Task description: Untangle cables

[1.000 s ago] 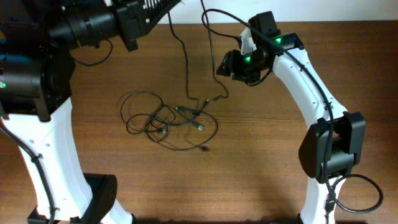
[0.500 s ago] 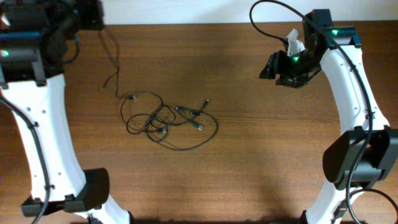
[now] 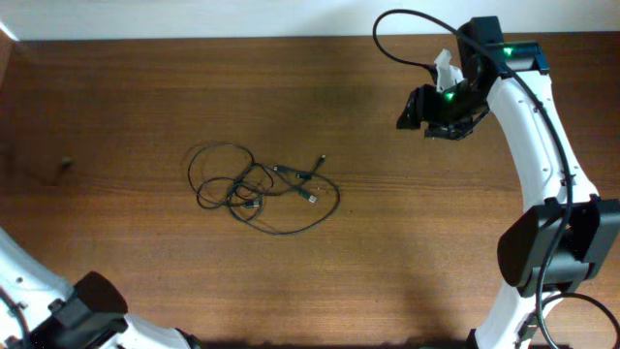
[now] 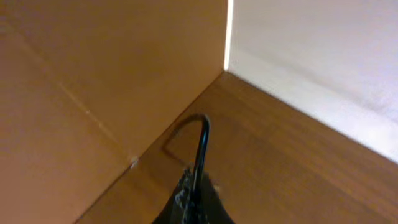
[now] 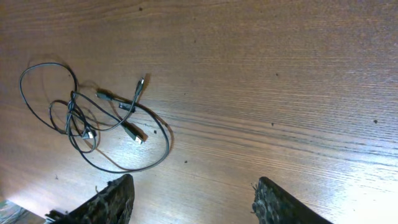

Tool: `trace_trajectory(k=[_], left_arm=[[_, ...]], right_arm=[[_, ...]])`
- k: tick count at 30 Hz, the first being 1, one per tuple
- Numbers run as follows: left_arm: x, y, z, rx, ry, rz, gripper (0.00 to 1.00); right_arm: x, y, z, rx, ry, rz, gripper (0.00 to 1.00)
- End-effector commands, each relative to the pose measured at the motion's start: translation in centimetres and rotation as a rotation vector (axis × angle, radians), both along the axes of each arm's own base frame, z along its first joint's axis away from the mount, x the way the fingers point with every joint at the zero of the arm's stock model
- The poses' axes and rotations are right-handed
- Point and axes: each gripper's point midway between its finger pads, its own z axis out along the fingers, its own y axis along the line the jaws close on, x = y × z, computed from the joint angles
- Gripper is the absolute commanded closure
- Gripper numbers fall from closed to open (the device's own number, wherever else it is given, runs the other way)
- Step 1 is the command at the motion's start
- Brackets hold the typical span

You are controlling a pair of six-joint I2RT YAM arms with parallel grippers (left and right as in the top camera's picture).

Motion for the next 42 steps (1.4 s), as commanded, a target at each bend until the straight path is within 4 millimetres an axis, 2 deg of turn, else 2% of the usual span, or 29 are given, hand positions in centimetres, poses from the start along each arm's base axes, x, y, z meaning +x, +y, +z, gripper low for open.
trace_trajectory(k=[1,4,7,10,12,13,14,15,20,22,23,25,26,27,28,29,30,31,34,36,37,39,41,42], left_arm=[[-4.1,0.2,-2.4,-0.139,0.054,0.180,1.00],[-7.5,0.5,-8.6,-0.294,0.201,0.399,1.00],[-8.2,1.5,-14.4,-0.329,0.317,0.463,1.00],[-8.9,3.3,-19.5,-0.390,0.302,0.563,1.00],[-9.7,4.5,-22.0,-0.415,0.271,0.630,1.00],[-10.1,4.9,-22.8,-0.416,0.267,0.641,0.70],[-10.2,5.2,-23.3,-0.418,0.261,0.647,0.05],[-10.1,5.5,-24.2,-0.438,0.238,0.639,0.01],[-9.8,5.1,-24.4,-0.471,0.230,0.614,0.00],[-11.3,4.8,-24.7,-0.448,0.303,0.644,0.00],[-10.7,4.4,-24.9,-0.483,0.284,0.621,0.00],[-8.9,3.2,-25.1,-0.517,0.293,0.446,0.04],[-10.9,3.5,-25.2,-0.472,0.372,0.526,0.12],[-14.0,4.3,-24.9,-0.418,0.414,0.728,0.11],[-16.8,4.7,-24.2,-0.356,0.421,0.934,0.00],[-19.9,4.1,-23.4,-0.313,0.372,1.202,0.01],[-20.1,3.8,-23.4,-0.326,0.347,1.243,0.00],[-20.1,3.7,-23.5,-0.342,0.300,1.291,0.01],[-19.2,3.1,-24.3,-0.422,0.278,1.266,0.01],[-17.8,2.5,-25.0,-0.510,0.242,1.226,0.01],[-16.8,3.2,-25.0,-0.519,0.193,1.201,0.01],[-12.0,5.8,-24.4,-0.489,0.131,0.914,0.00],[-8.5,7.6,-23.8,-0.457,0.049,0.755,0.00],[-5.0,8.0,-23.6,-0.415,0.054,0.505,0.00]], right_arm=[[-0.6,0.0,0.5,-0.018,-0.003,0.015,0.36],[-1.3,-0.1,0.4,-0.020,0.026,0.018,0.36],[-1.6,-0.1,0.3,-0.022,0.042,0.018,0.36],[-1.7,0.1,0.3,-0.022,0.042,0.024,0.36],[-1.8,0.6,0.3,-0.025,0.032,0.055,0.36],[-1.9,0.8,0.3,-0.025,0.030,0.064,0.36],[-1.9,0.9,0.3,-0.025,0.030,0.069,0.36],[-1.9,1.2,0.3,-0.028,0.028,0.075,0.36],[-2.2,1.3,0.2,-0.037,0.035,0.081,0.35],[-2.2,1.3,0.2,-0.037,0.036,0.081,0.35],[-2.2,1.3,0.2,-0.037,0.037,0.081,0.35],[-2.2,1.3,0.2,-0.037,0.037,0.081,0.35],[-2.2,1.3,0.2,-0.037,0.038,0.081,0.35],[-2.3,1.3,0.2,-0.037,0.039,0.081,0.35],[-2.3,1.3,0.2,-0.037,0.042,0.081,0.35],[-2.5,1.3,0.2,-0.038,0.048,0.081,0.35],[-2.5,1.3,0.2,-0.038,0.051,0.081,0.35],[-2.6,1.2,0.2,-0.038,0.054,0.081,0.35],[-2.8,1.5,0.2,-0.039,0.057,0.088,0.35],[-2.8,1.8,0.2,-0.040,0.055,0.096,0.35],[-2.8,1.9,0.1,-0.046,0.052,0.099,0.35],[-2.6,1.9,0.2,-0.046,0.046,0.099,0.35],[-2.4,1.9,0.2,-0.045,0.035,0.099,0.35],[-2.2,2.0,0.2,-0.043,0.026,0.099,0.35]])
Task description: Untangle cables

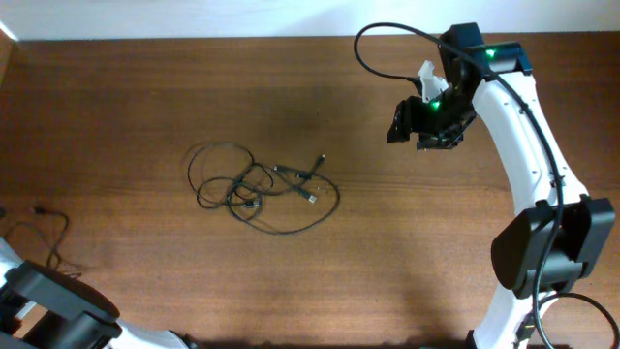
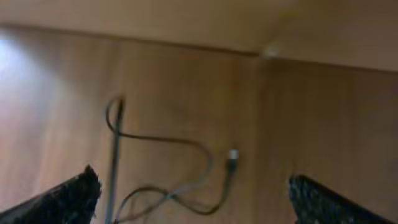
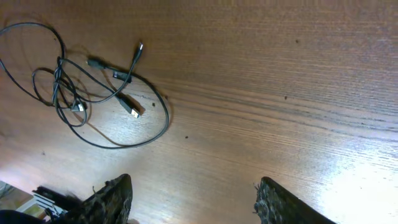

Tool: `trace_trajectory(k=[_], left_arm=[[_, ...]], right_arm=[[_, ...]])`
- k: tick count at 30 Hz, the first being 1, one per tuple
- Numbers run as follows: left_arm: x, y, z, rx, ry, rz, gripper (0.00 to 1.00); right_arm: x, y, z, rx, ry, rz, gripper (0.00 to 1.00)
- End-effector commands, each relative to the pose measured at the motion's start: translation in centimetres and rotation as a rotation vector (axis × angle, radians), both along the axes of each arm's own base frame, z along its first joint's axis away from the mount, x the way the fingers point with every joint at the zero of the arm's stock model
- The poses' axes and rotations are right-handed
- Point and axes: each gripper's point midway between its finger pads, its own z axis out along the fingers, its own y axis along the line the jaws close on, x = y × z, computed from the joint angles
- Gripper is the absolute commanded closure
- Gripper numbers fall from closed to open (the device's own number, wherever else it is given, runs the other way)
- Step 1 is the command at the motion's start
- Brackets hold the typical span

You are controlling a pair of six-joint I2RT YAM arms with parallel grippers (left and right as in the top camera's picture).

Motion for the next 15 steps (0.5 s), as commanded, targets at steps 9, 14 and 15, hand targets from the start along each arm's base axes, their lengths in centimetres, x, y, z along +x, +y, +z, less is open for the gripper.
trace_trajectory(k=[9,14,15], left_arm=[[9.5,-3.7,2.1,0.062,-0.097,-0.777,0.14],[14.2,-14.6,8.3,0.140,-0.153,-1.018,0.11],[15.1,-18.1,8.1,0.107,-0.150,-1.096,0.11]], right_arm=[[0.5,0.1,0.7,-0.006,-0.065,0.050,0.35],[0.9,-1.6,0.7,-0.009,-0.072,0.028,0.35],[1.1,-2.4,0.7,-0.010,-0.071,0.008,0.35]])
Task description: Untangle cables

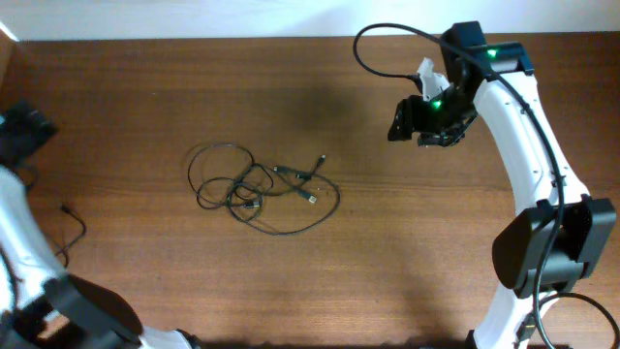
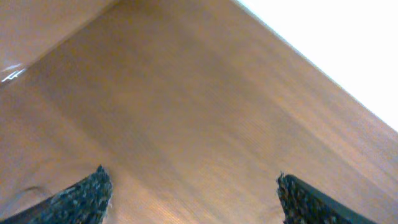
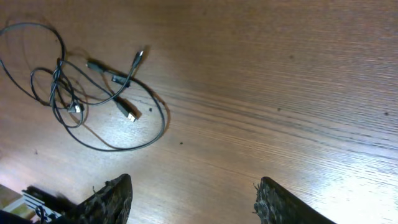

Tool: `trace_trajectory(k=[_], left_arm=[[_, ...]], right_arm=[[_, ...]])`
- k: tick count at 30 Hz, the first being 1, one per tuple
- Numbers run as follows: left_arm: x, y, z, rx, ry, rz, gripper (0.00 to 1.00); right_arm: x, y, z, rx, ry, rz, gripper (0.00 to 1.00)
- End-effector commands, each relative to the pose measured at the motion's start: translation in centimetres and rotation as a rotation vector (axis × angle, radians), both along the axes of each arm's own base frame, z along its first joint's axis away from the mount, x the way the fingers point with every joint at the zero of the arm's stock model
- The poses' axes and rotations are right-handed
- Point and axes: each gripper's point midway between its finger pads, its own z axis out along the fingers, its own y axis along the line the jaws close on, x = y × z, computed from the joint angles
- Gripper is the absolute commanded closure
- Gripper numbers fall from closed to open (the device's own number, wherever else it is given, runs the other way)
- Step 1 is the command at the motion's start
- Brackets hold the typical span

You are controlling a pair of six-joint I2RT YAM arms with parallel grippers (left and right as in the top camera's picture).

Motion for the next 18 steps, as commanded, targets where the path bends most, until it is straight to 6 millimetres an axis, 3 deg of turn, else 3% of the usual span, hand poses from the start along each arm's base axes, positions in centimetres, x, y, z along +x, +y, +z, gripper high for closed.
trace_trajectory(k=[1,2,4,7,8,12,14,18], left_arm=[[2.5,-9.6,1.6,-0.017,0.010,-0.231,0.11],[2.9,-11.4,1.0,-0.031,0.033,-0.272,0.12],[4.3,-17.1,-0.6,-0.049,0.092,-0.416,0.14],[6.0,-24.2,-3.5,-0.063,0.164,-0.593,0.17],[6.2,-26.9,-5.1,-0.072,0.204,-0.657,0.22],[5.1,-36.8,-10.6,-0.129,0.351,-0.913,0.24],[3.3,-38.7,-13.8,-0.102,0.488,-0.970,0.29],[-0.6,-39.0,-16.7,-0.024,0.713,-1.042,0.37]], right_arm=[[0.5,-2.5,0.7,-0.008,-0.027,-0.042,0.35],[0.6,-3.1,0.7,-0.008,-0.025,-0.056,0.35],[0.8,-4.2,0.6,-0.009,-0.024,-0.084,0.35],[0.9,-4.5,0.6,-0.010,-0.025,-0.091,0.35],[0.9,-4.4,0.6,-0.010,-0.026,-0.088,0.35],[0.9,-4.4,0.6,-0.010,-0.025,-0.088,0.34],[0.6,-4.5,0.6,-0.012,-0.013,-0.086,0.30],[0.2,-4.9,0.4,-0.039,-0.006,-0.071,0.30]])
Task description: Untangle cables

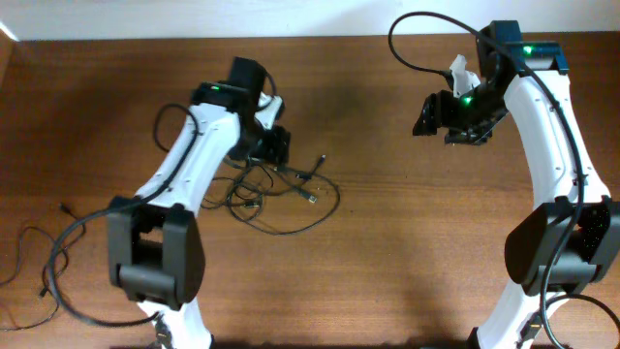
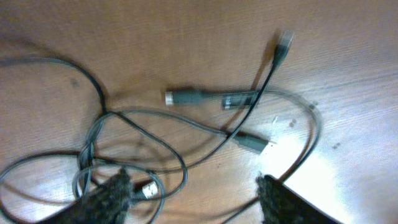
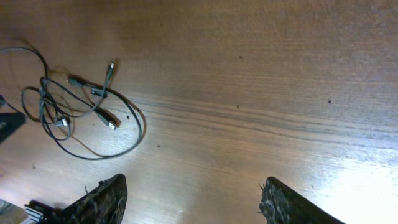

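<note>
A tangle of thin black cables (image 1: pixel 262 191) lies left of the table's middle, with loops and several loose plugs. My left gripper (image 1: pixel 272 146) hangs open just over its upper part. In the left wrist view the left gripper (image 2: pixel 196 199) has its fingertips (image 2: pixel 109 194) spread wide, with cable loops (image 2: pixel 134 140), a USB plug (image 2: pixel 256 144) and a barrel plug (image 2: pixel 186 98) lying in front of and between them, nothing held. My right gripper (image 1: pixel 448 118) is open, high over the back right; the right wrist view of the right gripper (image 3: pixel 193 202) shows the tangle (image 3: pixel 74 112) far off.
A loose black lead (image 1: pixel 44 254) trails over the front left of the table. The wooden table (image 1: pixel 407 242) ends at a white wall along the back. The right arm's own black cable (image 1: pixel 417 29) arcs above the back right.
My left gripper was at the table's far left edge and is now over the tangle, still open. My right gripper has shifted slightly to the right. The cables lie as before.
My left arm was first low at the front left corner, its camera facing a cardboard wall. It was then open over a stray lead there, then at the left edge, and now over the tangle. My right gripper stayed open, high at the back right.
</note>
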Tool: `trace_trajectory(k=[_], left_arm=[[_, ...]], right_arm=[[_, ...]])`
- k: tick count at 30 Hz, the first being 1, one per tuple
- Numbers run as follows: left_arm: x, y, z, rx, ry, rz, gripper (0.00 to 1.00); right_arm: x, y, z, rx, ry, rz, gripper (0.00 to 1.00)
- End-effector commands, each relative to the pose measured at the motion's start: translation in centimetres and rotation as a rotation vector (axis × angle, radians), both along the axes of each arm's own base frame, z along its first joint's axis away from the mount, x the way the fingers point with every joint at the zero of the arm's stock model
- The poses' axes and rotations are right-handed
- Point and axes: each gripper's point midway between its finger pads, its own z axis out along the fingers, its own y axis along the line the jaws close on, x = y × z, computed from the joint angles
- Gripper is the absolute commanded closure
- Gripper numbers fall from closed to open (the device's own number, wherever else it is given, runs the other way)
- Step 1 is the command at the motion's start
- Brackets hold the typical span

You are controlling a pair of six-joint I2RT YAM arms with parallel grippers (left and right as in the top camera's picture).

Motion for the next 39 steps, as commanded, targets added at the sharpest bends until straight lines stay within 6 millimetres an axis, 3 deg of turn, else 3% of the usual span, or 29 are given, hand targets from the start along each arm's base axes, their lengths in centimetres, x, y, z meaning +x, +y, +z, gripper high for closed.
trace_trajectory(k=[1,3,6,10,14,17,20,22,25,27,29,34,37,39], left_arm=[[-1.8,0.3,-1.5,0.086,0.070,-0.120,0.39],[-2.8,0.4,-2.0,0.100,0.095,-0.186,0.42],[-3.3,2.0,-4.8,0.182,0.098,-0.184,0.47],[-3.9,2.1,-7.6,0.179,0.090,-0.152,0.52],[-4.4,1.8,-9.1,0.161,0.086,-0.120,0.69],[-3.8,1.7,-9.1,0.153,0.065,-0.085,1.00],[-3.1,1.5,-8.7,0.147,0.045,-0.073,1.00],[-2.5,1.1,-7.2,0.131,0.029,-0.066,1.00],[-1.3,-0.8,-2.5,0.029,-0.018,-0.074,1.00],[-0.1,-3.6,2.5,-0.132,-0.104,-0.101,1.00],[1.1,-6.2,8.9,-0.297,-0.223,-0.146,1.00],[2.3,-8.9,21.7,-0.514,-0.436,-0.165,1.00],[2.7,-9.0,25.1,-0.562,-0.486,-0.113,1.00],[2.9,-9.1,25.4,-0.574,-0.488,-0.093,1.00]], right_arm=[[-0.2,-0.3,0.5,-0.028,-0.018,0.016,0.30],[-0.3,-0.3,0.5,-0.028,-0.015,0.016,0.30],[-0.5,-0.3,0.5,-0.028,-0.008,0.016,0.30],[-0.5,-0.3,0.5,-0.028,-0.008,0.017,0.29],[-0.5,-0.3,0.5,-0.028,-0.005,0.017,0.29],[-0.5,-0.3,0.5,-0.028,-0.005,0.017,0.28],[-0.5,-0.3,0.5,-0.028,-0.005,0.017,0.25],[-0.5,-0.3,0.4,-0.030,-0.005,0.017,0.24],[-0.3,-0.3,0.5,-0.026,-0.011,0.010,0.24],[-0.6,1.5,1.2,0.078,-0.006,0.025,0.24],[-0.7,4.4,2.5,0.223,-0.015,0.059,0.24],[1.1,9.7,7.3,0.571,-0.162,0.168,0.24],[2.1,11.0,9.6,0.685,-0.229,0.194,0.24],[2.2,12.9,10.5,0.686,-0.264,0.231,0.25]])
